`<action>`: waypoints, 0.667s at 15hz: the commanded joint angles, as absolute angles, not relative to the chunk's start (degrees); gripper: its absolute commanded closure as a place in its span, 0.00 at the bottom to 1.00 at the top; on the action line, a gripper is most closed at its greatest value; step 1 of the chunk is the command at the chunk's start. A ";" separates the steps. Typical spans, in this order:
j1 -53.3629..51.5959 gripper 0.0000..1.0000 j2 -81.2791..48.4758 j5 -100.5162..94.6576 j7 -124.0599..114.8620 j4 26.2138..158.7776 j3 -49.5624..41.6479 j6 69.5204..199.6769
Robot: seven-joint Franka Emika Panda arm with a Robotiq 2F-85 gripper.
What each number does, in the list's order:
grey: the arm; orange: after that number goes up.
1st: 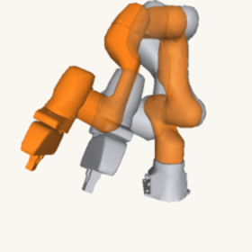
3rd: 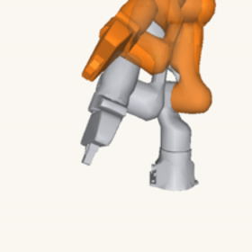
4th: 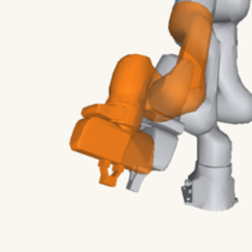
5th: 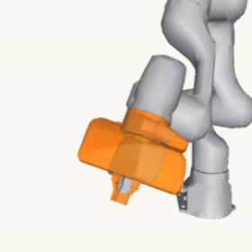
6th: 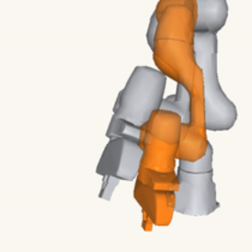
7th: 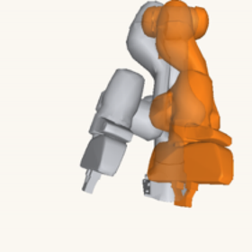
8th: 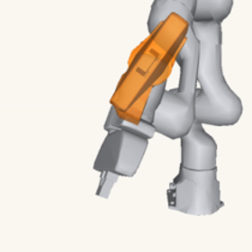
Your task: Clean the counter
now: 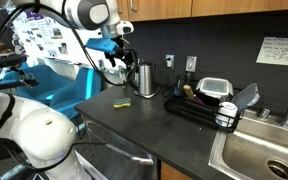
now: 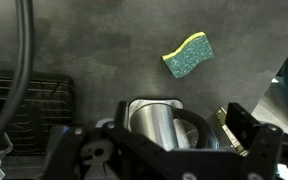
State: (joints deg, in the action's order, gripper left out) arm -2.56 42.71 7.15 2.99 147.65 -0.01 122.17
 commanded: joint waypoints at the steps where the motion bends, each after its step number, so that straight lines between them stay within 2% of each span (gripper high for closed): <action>1: -3.70 0.00 41.91 9.45 0.63 150.01 0.60 127.34; 10: -6.03 0.00 39.67 13.23 -1.77 155.12 1.27 137.08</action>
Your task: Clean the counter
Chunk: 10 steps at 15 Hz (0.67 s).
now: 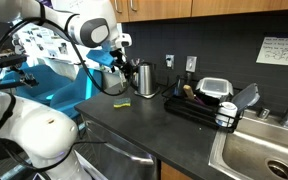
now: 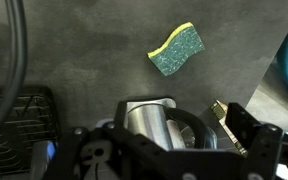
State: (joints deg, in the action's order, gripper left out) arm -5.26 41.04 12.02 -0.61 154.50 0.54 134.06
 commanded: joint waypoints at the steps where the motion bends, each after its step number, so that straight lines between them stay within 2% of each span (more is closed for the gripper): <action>1: -6.27 0.00 39.21 12.98 -1.77 155.13 1.47 137.64; 10: -6.54 0.00 35.27 11.76 -4.45 150.84 4.30 136.12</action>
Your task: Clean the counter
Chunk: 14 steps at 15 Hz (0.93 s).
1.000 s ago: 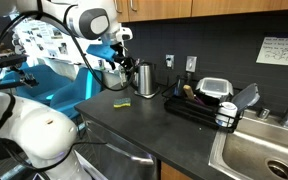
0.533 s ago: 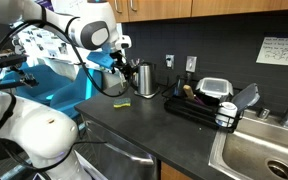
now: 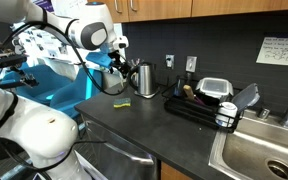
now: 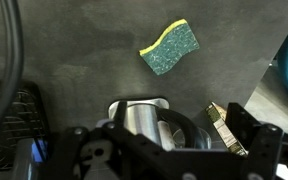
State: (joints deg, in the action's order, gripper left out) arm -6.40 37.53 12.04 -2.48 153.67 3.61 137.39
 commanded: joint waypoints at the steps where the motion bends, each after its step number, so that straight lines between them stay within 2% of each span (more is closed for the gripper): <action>1: -6.50 0.00 34.88 11.87 -5.24 149.84 4.39 133.99; 14: -6.56 0.00 36.13 11.89 -4.09 150.98 4.00 133.65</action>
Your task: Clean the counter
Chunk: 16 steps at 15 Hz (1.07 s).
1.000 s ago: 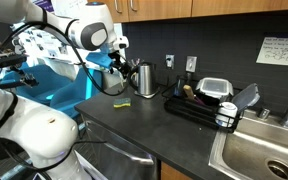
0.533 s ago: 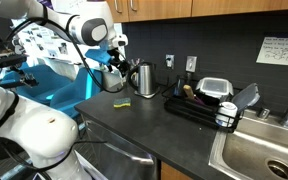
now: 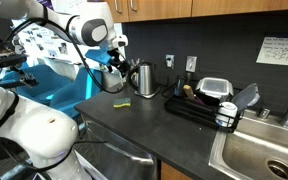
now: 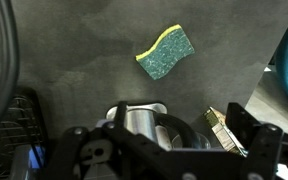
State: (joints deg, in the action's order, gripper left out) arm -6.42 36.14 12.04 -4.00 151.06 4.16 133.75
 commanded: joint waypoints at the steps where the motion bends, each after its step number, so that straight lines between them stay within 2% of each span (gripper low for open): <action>1: -6.56 0.00 36.13 11.89 -4.09 150.98 4.00 133.65; 10: -6.63 0.00 35.10 12.21 -5.01 151.08 4.57 134.70; 16: -6.91 0.00 30.86 12.26 -6.80 150.28 6.37 139.92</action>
State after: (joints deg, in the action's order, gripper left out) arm -6.48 33.96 12.04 -4.80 151.41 5.28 136.81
